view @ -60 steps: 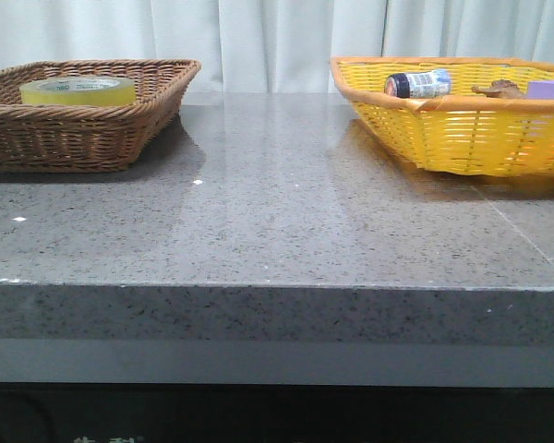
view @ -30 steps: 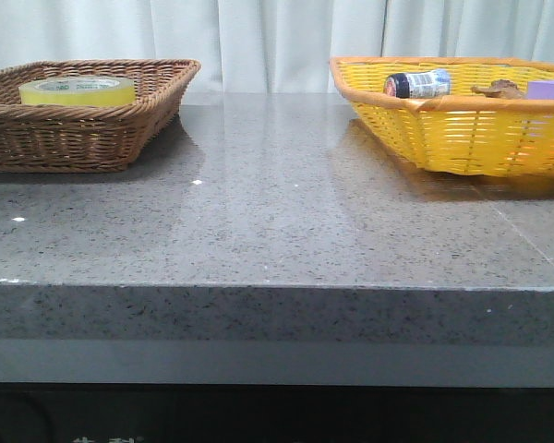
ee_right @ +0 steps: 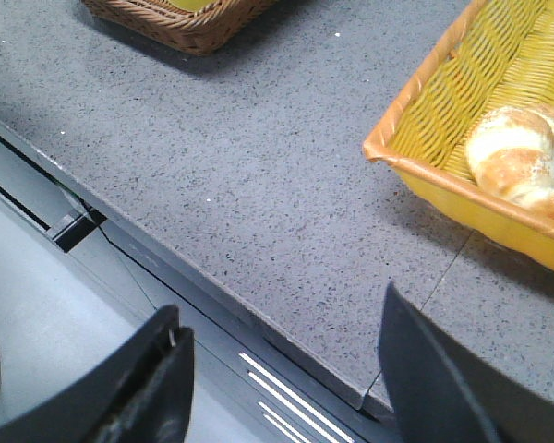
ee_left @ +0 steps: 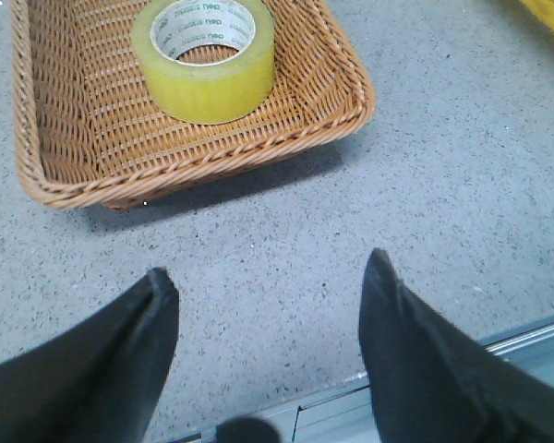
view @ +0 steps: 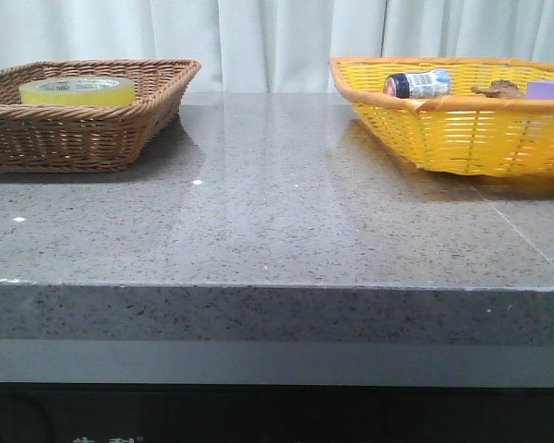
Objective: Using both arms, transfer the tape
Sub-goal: 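Open the left gripper and raise it away from the basket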
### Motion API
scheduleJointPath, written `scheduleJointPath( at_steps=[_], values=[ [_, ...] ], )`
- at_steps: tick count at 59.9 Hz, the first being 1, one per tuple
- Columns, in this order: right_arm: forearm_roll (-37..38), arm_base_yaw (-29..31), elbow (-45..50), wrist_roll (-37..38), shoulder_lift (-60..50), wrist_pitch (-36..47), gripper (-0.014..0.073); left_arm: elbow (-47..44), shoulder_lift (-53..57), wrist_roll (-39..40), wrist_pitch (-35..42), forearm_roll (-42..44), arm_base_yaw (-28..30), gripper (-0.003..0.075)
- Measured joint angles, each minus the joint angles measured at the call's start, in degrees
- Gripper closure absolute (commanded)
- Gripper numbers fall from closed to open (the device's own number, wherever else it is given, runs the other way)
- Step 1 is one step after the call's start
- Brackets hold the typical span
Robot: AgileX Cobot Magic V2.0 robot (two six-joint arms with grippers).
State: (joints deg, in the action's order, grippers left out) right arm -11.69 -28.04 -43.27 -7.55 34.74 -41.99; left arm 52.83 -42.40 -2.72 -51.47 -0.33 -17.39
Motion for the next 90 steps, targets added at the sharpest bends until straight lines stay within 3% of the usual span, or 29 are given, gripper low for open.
scheduleJointPath(
  at_steps=[12, 16, 20, 30, 37, 73, 80, 90],
  values=[
    [0.0, 0.0, 0.0, 0.0, 0.0, 0.0, 0.0134, -6.34, 6.78, 0.0, 3.89, 0.0, 0.0, 0.0301],
    [0.0, 0.0, 0.0, 0.0, 0.0, 0.0, 0.0183, -7.1, 7.34, 0.0, 4.74, 0.0, 0.0, 0.0316],
    [0.0, 0.0, 0.0, 0.0, 0.0, 0.0, 0.0277, -7.31, 7.55, 0.0, 5.54, 0.0, 0.0, 0.037],
    [0.0, 0.0, 0.0, 0.0, 0.0, 0.0, 0.0556, -7.34, 7.55, 0.0, 6.9, 0.0, 0.0, 0.0599],
    [0.0, 0.0, 0.0, 0.0, 0.0, 0.0, 0.0668, -7.34, 7.55, 0.0, 7.42, 0.0, 0.0, 0.0738],
    [0.0, 0.0, 0.0, 0.0, 0.0, 0.0, 0.0662, -8.14, 8.03, 0.0, 8.91, -0.61, 0.0, 0.074],
    [0.0, 0.0, 0.0, 0.0, 0.0, 0.0, 0.0662, -12.77, 11.1, 0.0, 13.64, -1.01, 0.83, 0.074],
    [0.0, 0.0, 0.0, 0.0, 0.0, 0.0, 0.0662, -24.47, 20.85, 0.0, 20.99, -1.01, 6.28, 0.074]
  ],
)
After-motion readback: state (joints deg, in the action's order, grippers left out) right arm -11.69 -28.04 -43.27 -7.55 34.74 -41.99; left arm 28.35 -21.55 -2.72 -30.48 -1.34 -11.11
